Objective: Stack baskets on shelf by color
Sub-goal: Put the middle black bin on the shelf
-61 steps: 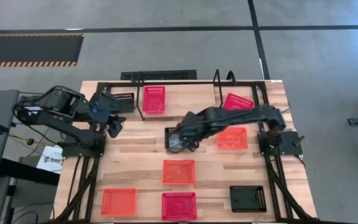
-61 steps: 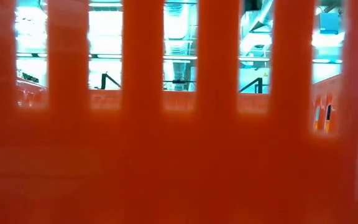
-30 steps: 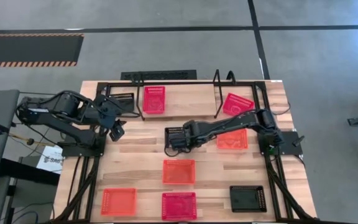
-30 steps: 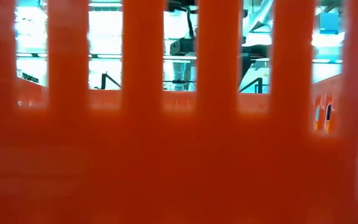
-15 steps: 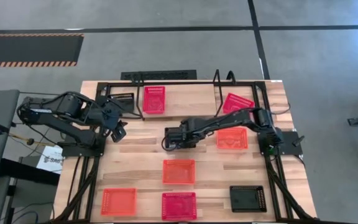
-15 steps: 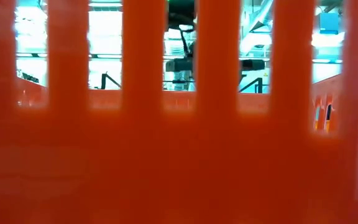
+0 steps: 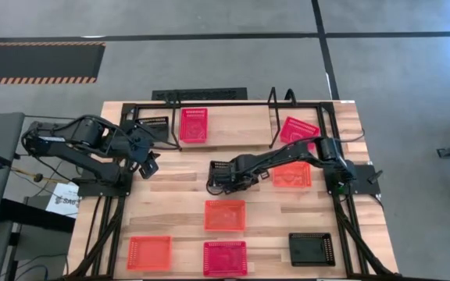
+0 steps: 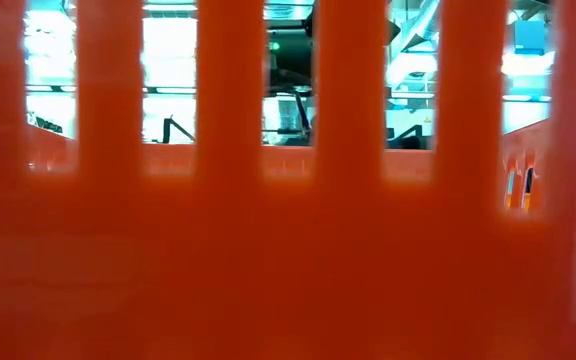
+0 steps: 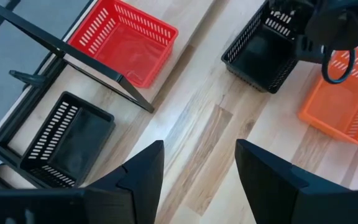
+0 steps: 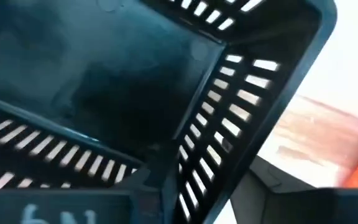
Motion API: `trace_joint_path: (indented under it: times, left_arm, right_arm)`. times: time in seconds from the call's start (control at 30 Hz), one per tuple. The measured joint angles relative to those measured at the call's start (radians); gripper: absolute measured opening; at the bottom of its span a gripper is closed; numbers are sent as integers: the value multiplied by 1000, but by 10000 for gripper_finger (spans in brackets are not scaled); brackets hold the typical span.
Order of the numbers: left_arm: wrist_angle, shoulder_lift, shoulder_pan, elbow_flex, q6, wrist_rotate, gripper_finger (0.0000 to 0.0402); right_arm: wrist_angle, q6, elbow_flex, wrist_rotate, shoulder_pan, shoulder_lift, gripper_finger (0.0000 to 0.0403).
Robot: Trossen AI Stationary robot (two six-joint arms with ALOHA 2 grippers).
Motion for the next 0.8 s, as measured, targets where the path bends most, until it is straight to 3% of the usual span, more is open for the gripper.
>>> trace_joint_path:
  times: [0.23, 0.37, 0.57, 0.67, 0.8]
  left_arm:
    - [0, 0, 0, 0, 0, -1, 187]
    - [0, 0, 0, 0, 0, -1, 187]
    - [0, 0, 0, 0, -1, -2, 187]
    - [0, 0, 0, 0, 0, -2, 187]
    - [0, 0, 0, 0, -1, -2, 187]
  right_arm:
    - [5, -86, 3, -2, -2, -56, 13]
    - [-34, -138, 12, 44, -1, -123, 8]
    - [-117, -271, 118, 242, -16, -300, 4]
    - [-119, -438, 178, 303, -55, -384, 4]
    - [-114, -745, 258, 297, -165, -457, 3]
